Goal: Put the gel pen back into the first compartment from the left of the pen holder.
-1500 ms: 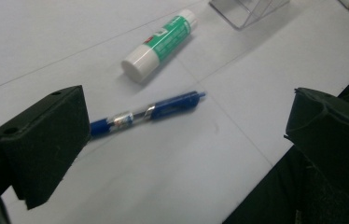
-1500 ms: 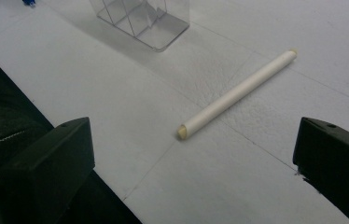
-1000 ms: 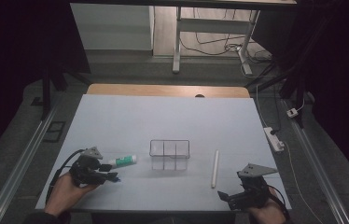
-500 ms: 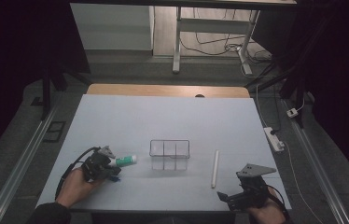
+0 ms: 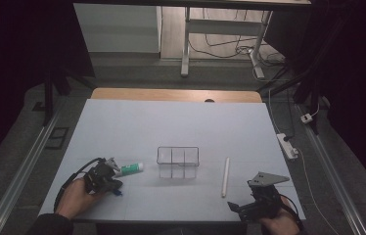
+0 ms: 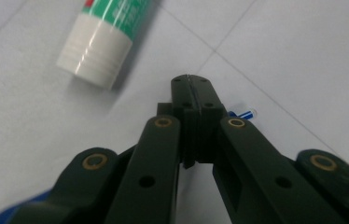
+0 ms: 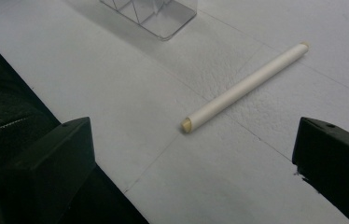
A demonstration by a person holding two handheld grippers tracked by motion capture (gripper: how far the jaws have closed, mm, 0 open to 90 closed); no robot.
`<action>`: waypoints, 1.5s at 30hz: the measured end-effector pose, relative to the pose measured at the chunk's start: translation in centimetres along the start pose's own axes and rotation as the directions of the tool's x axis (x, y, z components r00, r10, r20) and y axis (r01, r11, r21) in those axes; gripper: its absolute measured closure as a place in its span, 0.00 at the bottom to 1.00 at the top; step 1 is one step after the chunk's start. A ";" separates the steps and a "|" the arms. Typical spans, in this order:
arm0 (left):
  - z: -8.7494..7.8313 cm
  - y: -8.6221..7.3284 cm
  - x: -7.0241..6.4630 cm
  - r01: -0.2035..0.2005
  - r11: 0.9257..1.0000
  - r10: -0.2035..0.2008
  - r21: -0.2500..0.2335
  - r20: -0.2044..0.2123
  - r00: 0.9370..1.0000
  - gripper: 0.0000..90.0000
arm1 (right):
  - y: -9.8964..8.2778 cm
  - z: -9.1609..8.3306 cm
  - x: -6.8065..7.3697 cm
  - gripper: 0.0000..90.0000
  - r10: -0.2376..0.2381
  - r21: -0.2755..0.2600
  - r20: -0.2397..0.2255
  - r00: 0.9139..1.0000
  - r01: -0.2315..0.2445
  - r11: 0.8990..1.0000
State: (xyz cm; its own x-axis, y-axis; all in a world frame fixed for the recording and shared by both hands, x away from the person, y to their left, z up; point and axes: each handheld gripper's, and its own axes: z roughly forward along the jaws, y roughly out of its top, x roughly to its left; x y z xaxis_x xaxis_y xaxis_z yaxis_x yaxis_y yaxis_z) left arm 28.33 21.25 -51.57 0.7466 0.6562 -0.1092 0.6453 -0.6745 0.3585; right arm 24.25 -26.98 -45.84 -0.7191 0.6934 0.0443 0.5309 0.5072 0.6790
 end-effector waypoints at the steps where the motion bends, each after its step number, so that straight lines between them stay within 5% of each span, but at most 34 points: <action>1: -0.1 -0.1 0.0 0.004 1.000 -0.004 0.005 0.001 1.000 0.99 | 0.0 0.0 0.0 0.00 -0.001 0.002 0.003 1.000 0.001 1.000; 19: -1.2 -2.2 0.6 0.085 0.994 -0.086 0.068 0.012 0.996 0.99 | 0.0 0.0 0.1 0.00 -0.013 0.004 -0.002 1.000 0.013 1.000; 25: -1.6 -2.5 0.8 0.103 0.994 -0.104 0.037 0.022 0.994 0.98 | 0.0 0.1 0.1 0.00 -0.015 0.006 -0.002 1.000 0.015 1.000; 29: -3.0 -2.9 1.3 0.176 0.983 -0.178 -0.056 -0.026 0.984 0.89 | 0.0 0.1 0.1 0.00 -0.015 0.005 -0.002 1.000 0.015 1.000; 34: -3.6 -3.8 2.4 0.264 0.959 -0.271 -0.105 -0.060 0.961 0.77 | 0.0 0.1 0.1 0.00 -0.016 0.004 -0.003 1.000 0.016 1.000; 39: -4.0 -4.0 2.9 0.284 0.949 -0.296 -0.134 -0.078 0.952 0.89 | 0.1 0.1 0.1 0.00 -0.013 0.005 -0.005 1.000 0.013 1.000; 42: -4.0 -3.8 2.7 0.268 0.954 -0.275 -0.132 -0.038 0.961 0.98 | 0.1 0.1 0.1 0.00 -0.014 0.005 -0.005 1.000 0.014 1.000; 45: -3.3 -3.2 1.6 0.212 0.974 -0.210 -0.084 0.025 0.977 0.99 | 0.1 0.1 0.1 0.00 -0.012 0.003 -0.007 1.000 0.012 1.000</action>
State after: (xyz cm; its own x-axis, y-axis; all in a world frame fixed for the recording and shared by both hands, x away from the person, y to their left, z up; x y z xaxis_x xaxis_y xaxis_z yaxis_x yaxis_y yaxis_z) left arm 26.88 25.58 -49.85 0.5980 0.7748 -0.2052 0.7727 -0.4894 0.4043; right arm 24.27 -26.84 -45.85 -0.7282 0.6841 0.0414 0.5237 0.5165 0.6774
